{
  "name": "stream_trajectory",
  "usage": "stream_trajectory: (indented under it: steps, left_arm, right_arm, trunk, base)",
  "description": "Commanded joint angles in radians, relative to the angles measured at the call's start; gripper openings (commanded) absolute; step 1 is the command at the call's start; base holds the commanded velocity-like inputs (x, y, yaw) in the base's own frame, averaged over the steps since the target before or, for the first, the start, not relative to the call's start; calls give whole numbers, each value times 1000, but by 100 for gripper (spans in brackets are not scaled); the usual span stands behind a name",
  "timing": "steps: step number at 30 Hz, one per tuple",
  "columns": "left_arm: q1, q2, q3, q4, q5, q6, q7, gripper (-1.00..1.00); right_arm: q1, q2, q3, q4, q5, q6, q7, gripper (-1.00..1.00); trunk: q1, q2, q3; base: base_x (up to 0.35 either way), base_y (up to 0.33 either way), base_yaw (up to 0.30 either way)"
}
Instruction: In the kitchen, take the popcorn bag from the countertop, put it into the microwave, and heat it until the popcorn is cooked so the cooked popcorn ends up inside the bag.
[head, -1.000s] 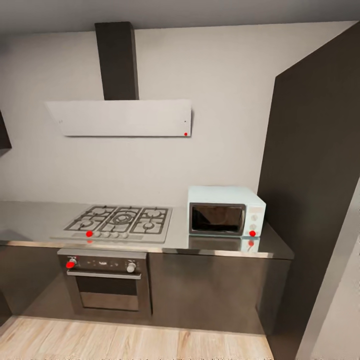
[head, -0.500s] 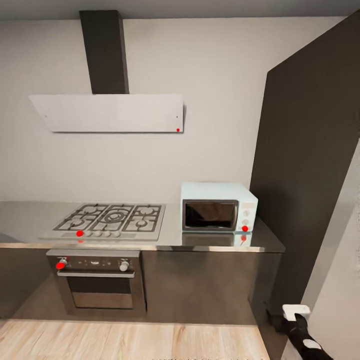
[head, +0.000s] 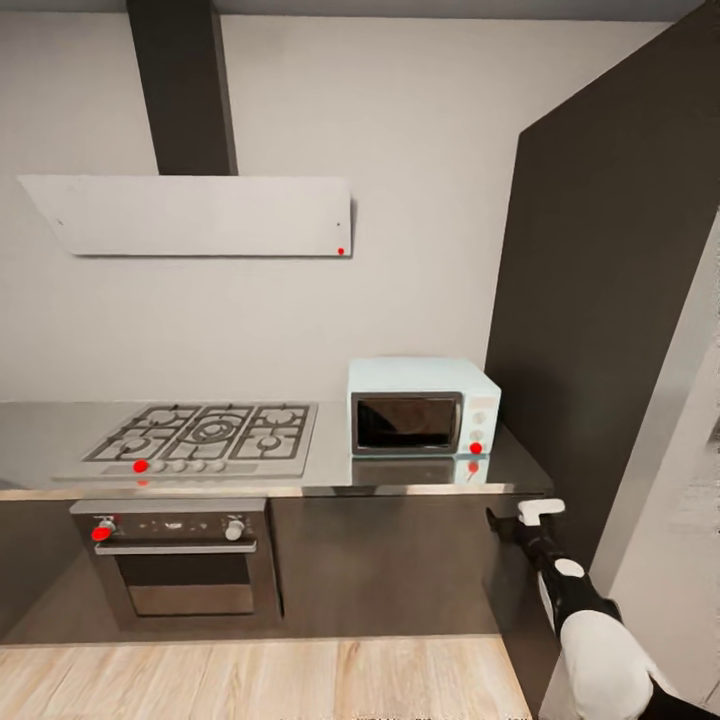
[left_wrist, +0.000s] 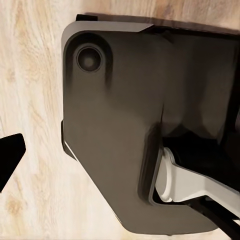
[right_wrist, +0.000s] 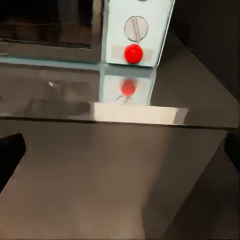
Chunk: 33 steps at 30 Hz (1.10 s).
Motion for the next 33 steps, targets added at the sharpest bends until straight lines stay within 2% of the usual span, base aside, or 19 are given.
stream_trajectory:
  steps: [1, 5, 8, 14, 19, 29, 33]
  left_arm:
    - [0, 0, 8, -2, 1, 6, -2, 100]
    - [0, -1, 8, -2, 2, 4, -2, 100]
    - [0, -1, 8, -2, 2, 3, -2, 100]
    - [0, -3, 8, -2, 2, 4, -2, 100]
    - [0, -3, 8, -2, 2, 4, -2, 100]
    - [0, -3, 8, -2, 2, 4, -2, 100]
    - [0, -3, 8, -2, 2, 4, -2, 100]
  right_arm:
    - [-2, 18, -3, -49, 6, -3, 49, 100]
    - [-3, 44, 16, -125, 2, -1, 178, 100]
    - [-3, 50, 20, -150, -2, -1, 231, 100]
    - [-3, 51, 21, -200, -33, -1, 242, 100]
    - [-3, 51, 22, -211, -50, -5, 243, 100]
    - [-3, 51, 15, -216, -53, -15, 243, 100]
    - [-3, 51, 0, -216, -53, -14, 239, 100]
  trunk:
    - [0, -1, -2]
    - [0, -1, -9]
    - [0, -1, -13]
    - [0, -1, -19]
    - [0, -1, -21]
    - [0, -1, -21]
    - [0, -1, -21]
  base:
    - [0, 0, -89]
    - [0, 0, -76]
    - [0, 0, -22]
    - [17, 0, -3]
    - [209, 41, 0]
    - [325, 34, 0]
    - [219, 72, 0]
